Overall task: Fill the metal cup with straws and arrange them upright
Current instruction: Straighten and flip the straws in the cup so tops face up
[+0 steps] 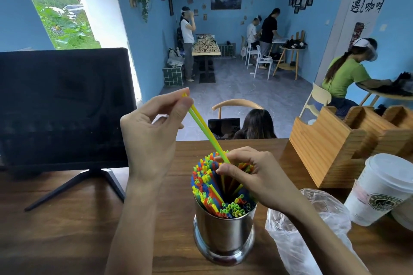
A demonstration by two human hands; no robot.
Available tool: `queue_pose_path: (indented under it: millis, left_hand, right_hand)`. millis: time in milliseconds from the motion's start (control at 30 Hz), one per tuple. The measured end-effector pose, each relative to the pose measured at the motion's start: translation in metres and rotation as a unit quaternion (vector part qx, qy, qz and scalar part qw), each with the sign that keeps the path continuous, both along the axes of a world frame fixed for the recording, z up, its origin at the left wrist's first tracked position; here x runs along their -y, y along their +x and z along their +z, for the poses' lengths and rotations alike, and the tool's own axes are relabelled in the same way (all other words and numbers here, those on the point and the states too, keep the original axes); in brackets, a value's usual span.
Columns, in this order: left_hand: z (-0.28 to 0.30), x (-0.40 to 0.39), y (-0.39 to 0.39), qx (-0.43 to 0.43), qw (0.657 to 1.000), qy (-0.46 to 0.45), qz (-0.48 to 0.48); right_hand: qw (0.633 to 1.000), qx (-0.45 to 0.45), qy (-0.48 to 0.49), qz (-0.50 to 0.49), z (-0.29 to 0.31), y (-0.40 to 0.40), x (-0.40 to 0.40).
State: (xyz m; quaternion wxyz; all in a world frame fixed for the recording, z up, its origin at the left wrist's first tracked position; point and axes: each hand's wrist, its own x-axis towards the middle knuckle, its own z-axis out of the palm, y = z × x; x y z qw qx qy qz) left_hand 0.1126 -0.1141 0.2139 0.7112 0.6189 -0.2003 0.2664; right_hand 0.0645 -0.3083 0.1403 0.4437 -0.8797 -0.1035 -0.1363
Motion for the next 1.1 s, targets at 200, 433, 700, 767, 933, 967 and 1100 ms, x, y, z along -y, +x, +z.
queue_pose_path:
  millis: [200, 433, 700, 767, 933, 967, 1100]
  left_hand:
    - [-0.008, -0.004, 0.008, -0.038, 0.993, -0.11, 0.01]
    - [-0.03, -0.022, 0.008, -0.209, 0.975, 0.021, -0.075]
    - [-0.04, -0.019, -0.008, -0.204, 0.913, 0.266, -0.235]
    - [-0.045, -0.017, -0.008, -0.176, 0.903, 0.317, -0.229]
    - [-0.047, -0.022, 0.0, -0.117, 0.926, 0.318, -0.165]
    - [-0.046, -0.021, 0.001, -0.108, 0.932, 0.31, -0.154]
    - [-0.049, -0.017, 0.004, -0.105, 0.938, 0.306, -0.122]
  right_hand:
    - [0.984, 0.052, 0.173, -0.004, 0.02, -0.006, 0.006]
    - [0.882, 0.052, 0.466, -0.045, 0.038, -0.003, 0.018]
    - [0.877, 0.132, 0.461, -0.03, 0.061, 0.005, -0.004]
    - [0.912, 0.155, 0.378, -0.039, 0.061, 0.006, -0.005]
    - [0.98, 0.154, 0.112, -0.054, 0.034, 0.002, -0.006]
    - [0.986, 0.151, 0.056, -0.053, 0.025, 0.001, -0.008]
    - [0.986, 0.153, -0.042, -0.055, -0.005, -0.002, -0.012]
